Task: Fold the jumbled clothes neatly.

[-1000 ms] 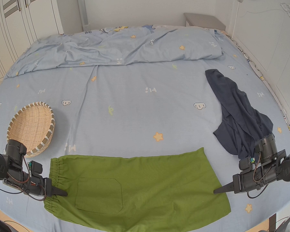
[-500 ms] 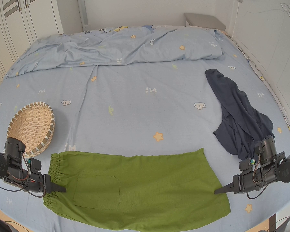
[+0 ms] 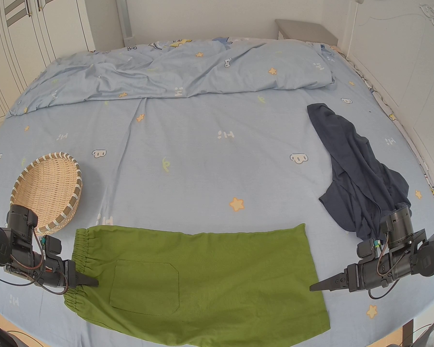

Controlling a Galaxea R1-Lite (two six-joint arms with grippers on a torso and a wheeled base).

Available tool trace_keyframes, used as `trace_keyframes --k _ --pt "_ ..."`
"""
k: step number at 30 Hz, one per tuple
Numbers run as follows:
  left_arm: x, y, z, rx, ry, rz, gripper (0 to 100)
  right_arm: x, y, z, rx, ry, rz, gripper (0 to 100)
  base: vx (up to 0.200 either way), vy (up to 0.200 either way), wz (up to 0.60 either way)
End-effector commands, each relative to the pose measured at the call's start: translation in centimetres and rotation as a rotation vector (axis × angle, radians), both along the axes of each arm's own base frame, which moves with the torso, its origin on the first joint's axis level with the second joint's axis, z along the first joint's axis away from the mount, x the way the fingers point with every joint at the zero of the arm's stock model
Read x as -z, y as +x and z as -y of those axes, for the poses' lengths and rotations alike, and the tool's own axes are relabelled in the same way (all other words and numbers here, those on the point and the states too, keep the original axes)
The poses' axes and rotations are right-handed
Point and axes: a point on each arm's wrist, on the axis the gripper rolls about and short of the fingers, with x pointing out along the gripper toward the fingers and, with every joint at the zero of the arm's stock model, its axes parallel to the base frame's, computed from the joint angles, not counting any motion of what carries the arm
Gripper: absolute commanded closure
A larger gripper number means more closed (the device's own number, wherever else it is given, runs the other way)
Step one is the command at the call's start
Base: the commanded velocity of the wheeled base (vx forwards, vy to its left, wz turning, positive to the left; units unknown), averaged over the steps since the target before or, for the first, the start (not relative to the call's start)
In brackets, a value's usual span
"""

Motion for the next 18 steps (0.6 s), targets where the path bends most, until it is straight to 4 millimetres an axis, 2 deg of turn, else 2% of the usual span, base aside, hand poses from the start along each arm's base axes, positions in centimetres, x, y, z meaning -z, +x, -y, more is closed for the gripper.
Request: trace_keyframes --k 1,4,5,6,8,11,18 --pt "-1.2 0.3 -0.2 -0.009 0.019 0.051 100 -0.4 0.2 0.1 0.01 0.005 0.021 0 0.0 0.0 0.0" --pt "-3.9 -0.1 -0.7 -0.046 0.058 0.12 100 -1.6 0.3 0.3 0.019 0.012 0.078 0 0.0 0.0 0.0" --pt "-4.0 -0.1 -0.7 -0.048 0.06 0.121 100 -1.7 0.3 0.3 0.019 0.013 0.082 0 0.0 0.0 0.0" --pt "-5.8 -0.8 -0.6 -0.057 0.092 0.135 100 -2.6 0.2 0.3 0.022 0.023 0.121 0 0.0 0.0 0.0" --pt "-7.5 -1.6 -0.7 -0.04 0.132 0.151 100 -3.4 0.2 0.3 0.025 0.031 0.155 0 0.0 0.0 0.0" --pt "-9.2 -2.4 -1.1 -0.065 0.209 0.153 100 -4.7 0.7 0.2 0.037 0.047 0.199 0 0.0 0.0 0.0" --pt "-10.5 -2.2 -1.1 -0.094 0.31 0.163 100 -6.9 1.7 -0.9 0.038 0.063 0.268 0 0.0 0.0 0.0"
